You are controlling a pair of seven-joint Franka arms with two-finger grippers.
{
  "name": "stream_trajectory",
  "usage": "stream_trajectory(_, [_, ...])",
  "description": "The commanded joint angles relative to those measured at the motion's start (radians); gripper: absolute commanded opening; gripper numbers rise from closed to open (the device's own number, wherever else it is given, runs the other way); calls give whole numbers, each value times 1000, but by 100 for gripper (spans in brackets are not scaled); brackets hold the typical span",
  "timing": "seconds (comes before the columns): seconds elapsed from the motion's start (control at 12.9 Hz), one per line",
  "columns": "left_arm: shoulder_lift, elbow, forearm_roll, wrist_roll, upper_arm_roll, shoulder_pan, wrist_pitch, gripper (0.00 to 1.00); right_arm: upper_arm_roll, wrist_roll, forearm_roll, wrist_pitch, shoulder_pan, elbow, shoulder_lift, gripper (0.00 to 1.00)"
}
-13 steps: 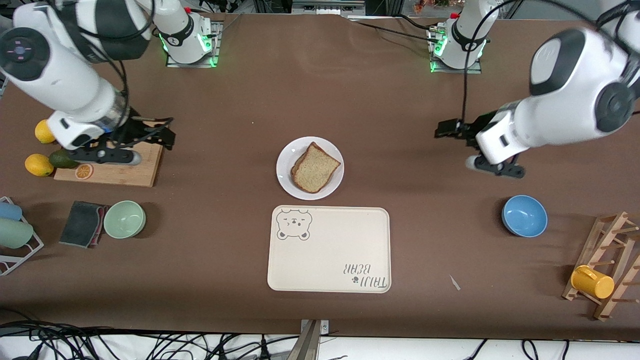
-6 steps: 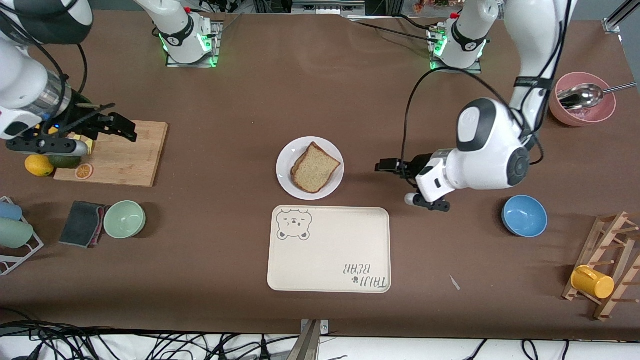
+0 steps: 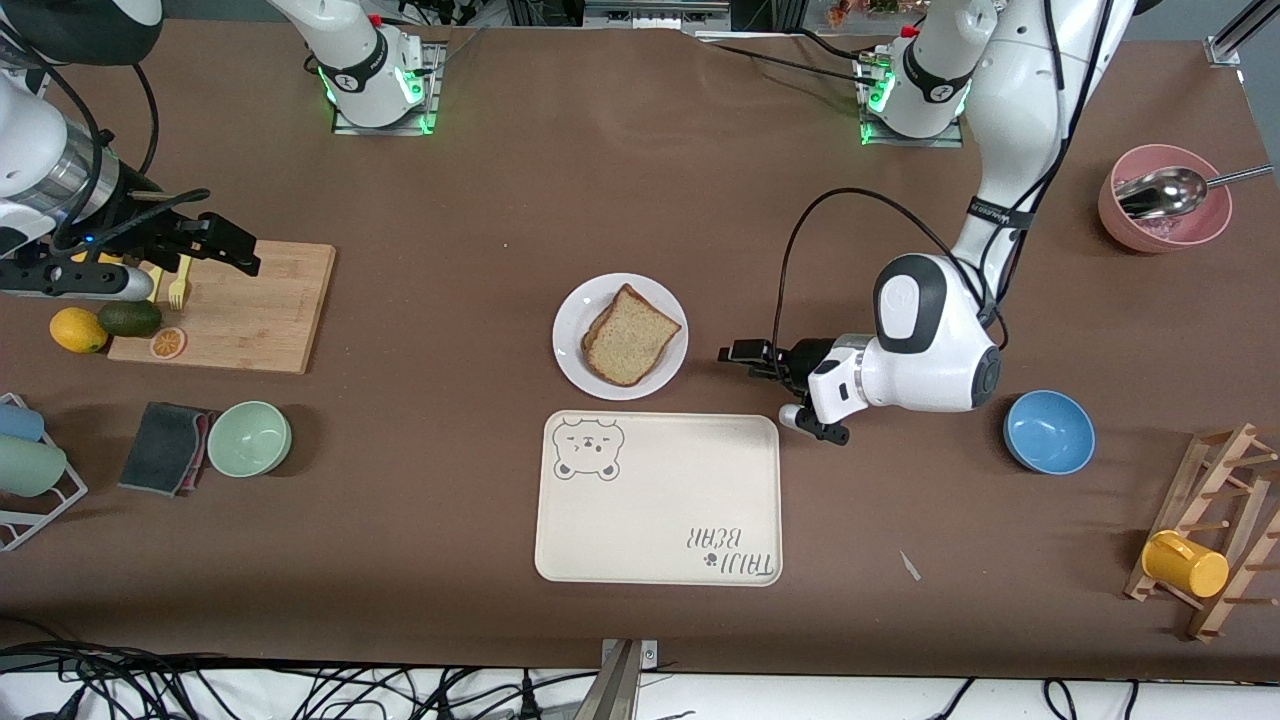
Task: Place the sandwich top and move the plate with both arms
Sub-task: 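Move the left gripper to the white plate rim and grasp it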
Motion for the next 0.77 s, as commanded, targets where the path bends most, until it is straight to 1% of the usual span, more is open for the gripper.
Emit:
stream_trajectory(0.0, [45, -3, -150, 123, -9, -29, 78, 64, 0, -8, 7, -21, -10, 12, -10, 100])
stream_trajectory(0.08, [60, -4, -155, 152, -9, -44, 101, 63, 0, -8, 7, -21, -10, 12, -10, 100])
stream_trajectory(0.15, [71, -9, -158, 186, -9, -46, 106, 51, 0, -8, 7, -21, -10, 13, -10, 100])
stream_trajectory(0.23, [80, -9, -160, 209, -11, -49, 106, 48, 0, -8, 6, -21, -10, 15, -10, 100])
stream_trajectory(0.39, [94, -12, -161, 212, -9, -66, 119, 48, -1, -10, 6, -21, -11, 25, -10, 100])
stream_trajectory(0.54, [115, -18, -164, 234, -11, -78, 133, 46, 0, -10, 4, -23, -11, 25, -10, 100])
stream_trajectory(0.7, [123, -24, -195, 281, -15, -78, 133, 46, 0, -8, 4, -46, -11, 29, -9, 100])
